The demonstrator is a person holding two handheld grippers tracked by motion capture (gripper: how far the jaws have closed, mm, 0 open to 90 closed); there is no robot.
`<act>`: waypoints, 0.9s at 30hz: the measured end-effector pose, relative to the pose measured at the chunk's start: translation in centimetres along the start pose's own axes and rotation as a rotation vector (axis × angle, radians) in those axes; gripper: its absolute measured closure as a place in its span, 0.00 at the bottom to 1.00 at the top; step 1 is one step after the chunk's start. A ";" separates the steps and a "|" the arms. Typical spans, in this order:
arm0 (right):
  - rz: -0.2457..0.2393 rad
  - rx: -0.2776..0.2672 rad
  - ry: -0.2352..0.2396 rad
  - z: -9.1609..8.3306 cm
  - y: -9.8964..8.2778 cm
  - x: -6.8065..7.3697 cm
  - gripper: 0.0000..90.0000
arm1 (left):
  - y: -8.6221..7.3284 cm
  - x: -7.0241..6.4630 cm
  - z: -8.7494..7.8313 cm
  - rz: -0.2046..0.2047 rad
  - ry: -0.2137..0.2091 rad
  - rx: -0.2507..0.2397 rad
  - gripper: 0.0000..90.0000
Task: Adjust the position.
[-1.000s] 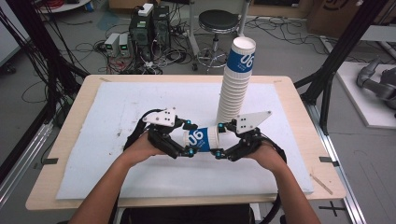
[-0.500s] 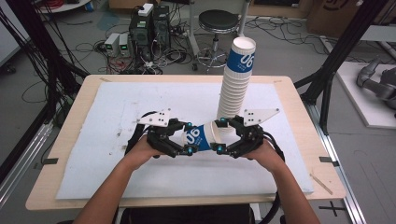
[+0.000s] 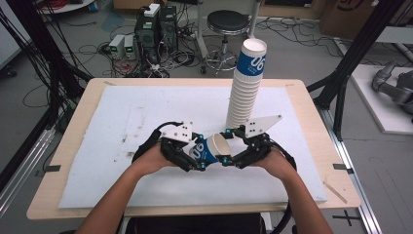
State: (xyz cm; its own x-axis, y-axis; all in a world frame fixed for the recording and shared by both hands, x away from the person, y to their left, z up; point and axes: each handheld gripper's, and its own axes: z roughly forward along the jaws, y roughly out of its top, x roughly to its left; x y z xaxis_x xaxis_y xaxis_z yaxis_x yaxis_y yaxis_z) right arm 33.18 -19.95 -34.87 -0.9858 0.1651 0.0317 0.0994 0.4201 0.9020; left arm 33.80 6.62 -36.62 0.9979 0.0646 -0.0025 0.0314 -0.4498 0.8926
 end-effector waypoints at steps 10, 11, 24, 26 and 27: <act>0.089 -0.179 -0.023 -0.9 -0.1 -0.4 0.21 | -1.2 0.6 -0.6 -0.076 -0.003 -0.133 0.32; 0.083 -0.165 -0.024 -0.8 -0.1 -0.4 0.20 | -1.1 0.5 -0.6 -0.072 -0.006 -0.137 0.32; -0.025 -0.056 -0.058 -0.2 0.2 0.0 0.31 | -0.3 -0.2 -0.1 -0.042 0.056 -0.070 0.21; -0.040 -0.038 -0.057 -0.1 0.3 0.0 0.31 | -0.1 -0.1 -0.1 -0.027 0.056 -0.056 0.21; -0.055 -0.023 -0.063 0.0 0.3 0.1 0.31 | 0.0 -0.1 0.0 -0.025 0.056 -0.053 0.21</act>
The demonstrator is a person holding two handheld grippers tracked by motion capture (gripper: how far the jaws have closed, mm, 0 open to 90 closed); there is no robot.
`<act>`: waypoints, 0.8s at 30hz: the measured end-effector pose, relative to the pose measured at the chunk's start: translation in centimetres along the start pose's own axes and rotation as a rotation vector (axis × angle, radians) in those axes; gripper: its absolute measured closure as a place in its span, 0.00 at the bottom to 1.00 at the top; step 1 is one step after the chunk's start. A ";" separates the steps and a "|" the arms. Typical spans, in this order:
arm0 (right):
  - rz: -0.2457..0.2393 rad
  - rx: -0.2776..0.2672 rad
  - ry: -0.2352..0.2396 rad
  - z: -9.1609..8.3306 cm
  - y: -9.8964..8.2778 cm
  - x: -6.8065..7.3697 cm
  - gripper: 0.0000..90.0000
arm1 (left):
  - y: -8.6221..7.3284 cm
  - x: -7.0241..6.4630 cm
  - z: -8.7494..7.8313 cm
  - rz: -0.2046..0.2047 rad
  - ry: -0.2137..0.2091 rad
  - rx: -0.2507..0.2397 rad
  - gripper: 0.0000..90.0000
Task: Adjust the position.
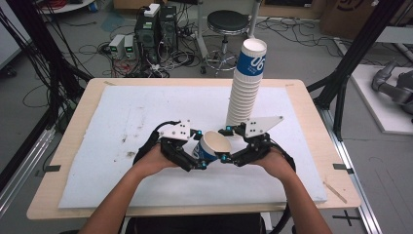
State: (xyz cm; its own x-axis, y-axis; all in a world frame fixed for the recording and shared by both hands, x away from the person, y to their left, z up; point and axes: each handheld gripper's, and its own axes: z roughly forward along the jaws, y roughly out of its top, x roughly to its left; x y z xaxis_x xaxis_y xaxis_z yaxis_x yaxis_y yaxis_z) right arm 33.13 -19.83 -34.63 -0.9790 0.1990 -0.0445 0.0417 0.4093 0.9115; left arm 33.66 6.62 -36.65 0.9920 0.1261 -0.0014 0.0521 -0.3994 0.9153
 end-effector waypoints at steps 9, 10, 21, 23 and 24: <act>0.031 -0.019 0.019 0.5 0.0 0.2 0.23 | -0.4 0.3 0.4 -0.004 -0.027 -0.002 0.31; 0.035 -0.039 0.001 0.3 0.1 0.3 0.22 | -0.6 0.4 0.3 -0.012 -0.011 -0.012 0.31; 0.053 -0.011 -0.213 -2.3 -1.3 -0.5 0.22 | -2.0 1.4 -3.4 -0.120 0.219 -0.201 0.31; 0.086 -0.033 -0.226 -2.9 -2.1 -0.5 0.21 | -2.1 1.5 -3.9 -0.128 0.242 -0.216 0.31; 0.103 -0.050 -0.225 -3.3 -2.4 -0.6 0.21 | -2.1 1.5 -4.2 -0.132 0.251 -0.220 0.31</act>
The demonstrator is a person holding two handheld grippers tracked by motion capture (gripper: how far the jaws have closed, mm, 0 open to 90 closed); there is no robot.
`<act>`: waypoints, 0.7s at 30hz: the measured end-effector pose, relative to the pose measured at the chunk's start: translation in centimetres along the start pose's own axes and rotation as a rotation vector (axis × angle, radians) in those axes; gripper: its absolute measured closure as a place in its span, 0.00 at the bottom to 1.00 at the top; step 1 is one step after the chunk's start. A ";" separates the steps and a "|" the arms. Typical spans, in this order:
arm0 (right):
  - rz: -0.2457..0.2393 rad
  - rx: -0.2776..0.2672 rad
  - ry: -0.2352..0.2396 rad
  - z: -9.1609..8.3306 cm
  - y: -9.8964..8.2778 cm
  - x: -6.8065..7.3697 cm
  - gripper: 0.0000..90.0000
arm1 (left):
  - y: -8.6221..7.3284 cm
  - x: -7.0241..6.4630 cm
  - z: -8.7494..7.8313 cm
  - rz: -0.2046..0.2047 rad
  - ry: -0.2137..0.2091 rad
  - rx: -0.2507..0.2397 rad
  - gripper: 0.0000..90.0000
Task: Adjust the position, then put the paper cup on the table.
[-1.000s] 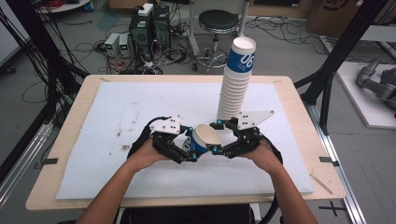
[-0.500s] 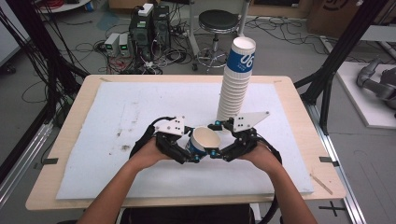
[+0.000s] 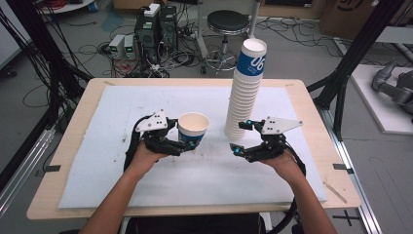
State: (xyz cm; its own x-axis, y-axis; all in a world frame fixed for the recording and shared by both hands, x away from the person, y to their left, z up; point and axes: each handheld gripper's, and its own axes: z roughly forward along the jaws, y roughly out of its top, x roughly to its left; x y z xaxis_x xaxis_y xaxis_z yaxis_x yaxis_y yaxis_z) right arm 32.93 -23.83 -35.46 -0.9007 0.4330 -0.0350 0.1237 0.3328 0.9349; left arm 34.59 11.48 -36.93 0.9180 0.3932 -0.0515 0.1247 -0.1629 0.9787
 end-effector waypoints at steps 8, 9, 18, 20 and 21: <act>0.034 0.011 -0.063 -1.0 -1.6 -0.6 0.21 | -0.5 0.5 -1.3 -0.021 0.066 -0.053 0.31; 0.034 0.014 -0.067 -1.0 -1.7 -0.7 0.21 | -0.5 0.5 -1.4 -0.022 0.071 -0.057 0.30; 0.037 0.009 -0.057 -1.2 -1.7 -0.6 0.21 | -0.6 1.0 -2.4 -0.031 0.104 -0.095 0.30; 0.045 0.010 -0.062 -1.2 -1.8 -0.7 0.21 | -0.7 1.1 -2.6 -0.033 0.109 -0.107 0.30; 0.046 0.011 -0.059 -1.2 -1.9 -0.6 0.21 | -0.7 1.2 -2.7 -0.033 0.105 -0.114 0.30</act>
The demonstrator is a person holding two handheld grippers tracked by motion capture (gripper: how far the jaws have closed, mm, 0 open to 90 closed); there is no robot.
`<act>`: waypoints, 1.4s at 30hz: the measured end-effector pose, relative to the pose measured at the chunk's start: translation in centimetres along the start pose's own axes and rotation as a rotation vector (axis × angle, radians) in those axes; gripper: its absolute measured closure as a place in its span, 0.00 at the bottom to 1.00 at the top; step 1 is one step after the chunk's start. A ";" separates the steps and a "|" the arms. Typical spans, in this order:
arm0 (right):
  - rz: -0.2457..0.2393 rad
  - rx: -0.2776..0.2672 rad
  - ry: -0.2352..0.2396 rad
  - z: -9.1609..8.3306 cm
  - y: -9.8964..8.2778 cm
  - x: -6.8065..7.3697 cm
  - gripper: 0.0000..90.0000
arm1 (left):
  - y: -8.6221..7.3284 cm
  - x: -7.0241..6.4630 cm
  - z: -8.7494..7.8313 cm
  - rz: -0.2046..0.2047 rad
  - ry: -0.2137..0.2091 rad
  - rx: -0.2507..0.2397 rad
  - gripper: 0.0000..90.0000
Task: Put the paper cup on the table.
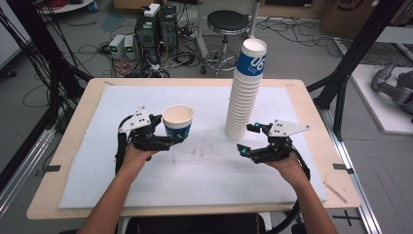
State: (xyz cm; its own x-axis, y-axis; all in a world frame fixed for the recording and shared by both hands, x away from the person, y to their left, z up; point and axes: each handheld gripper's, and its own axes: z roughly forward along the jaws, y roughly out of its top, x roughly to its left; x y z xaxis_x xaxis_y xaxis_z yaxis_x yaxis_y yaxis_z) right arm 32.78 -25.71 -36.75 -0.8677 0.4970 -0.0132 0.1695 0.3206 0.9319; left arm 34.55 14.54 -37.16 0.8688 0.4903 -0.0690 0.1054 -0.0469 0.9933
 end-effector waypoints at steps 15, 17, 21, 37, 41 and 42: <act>0.008 -0.003 0.002 0.1 -0.1 -0.2 0.21 | -0.3 3.9 -2.2 0.033 0.046 -0.160 0.30; 0.016 0.000 0.004 0.1 -0.2 -0.2 0.21 | -0.3 4.3 -2.2 0.033 0.068 -0.157 0.30; 0.011 0.010 0.008 0.2 -0.4 -0.1 0.21 | -0.6 5.4 -2.1 -0.003 0.117 -0.146 0.30; 0.012 0.026 0.014 0.2 -0.4 0.0 0.22 | -4.3 9.1 0.8 -0.103 0.267 0.145 0.29; 0.011 0.028 0.018 0.2 -0.5 0.0 0.22 | -5.0 9.3 1.8 -0.098 0.288 0.245 0.29; 0.011 0.027 0.018 0.2 -0.5 0.0 0.22 | -5.1 9.3 1.9 -0.094 0.292 0.258 0.29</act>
State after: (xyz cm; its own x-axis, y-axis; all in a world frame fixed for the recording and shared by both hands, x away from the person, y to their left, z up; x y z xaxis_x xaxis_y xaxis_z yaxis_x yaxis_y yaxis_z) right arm 32.82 -25.67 -37.29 -0.8740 0.4858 0.0043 0.1918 0.3369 0.9218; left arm 43.02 17.68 -43.06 0.6794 0.7279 -0.0922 0.3278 -0.1887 0.9257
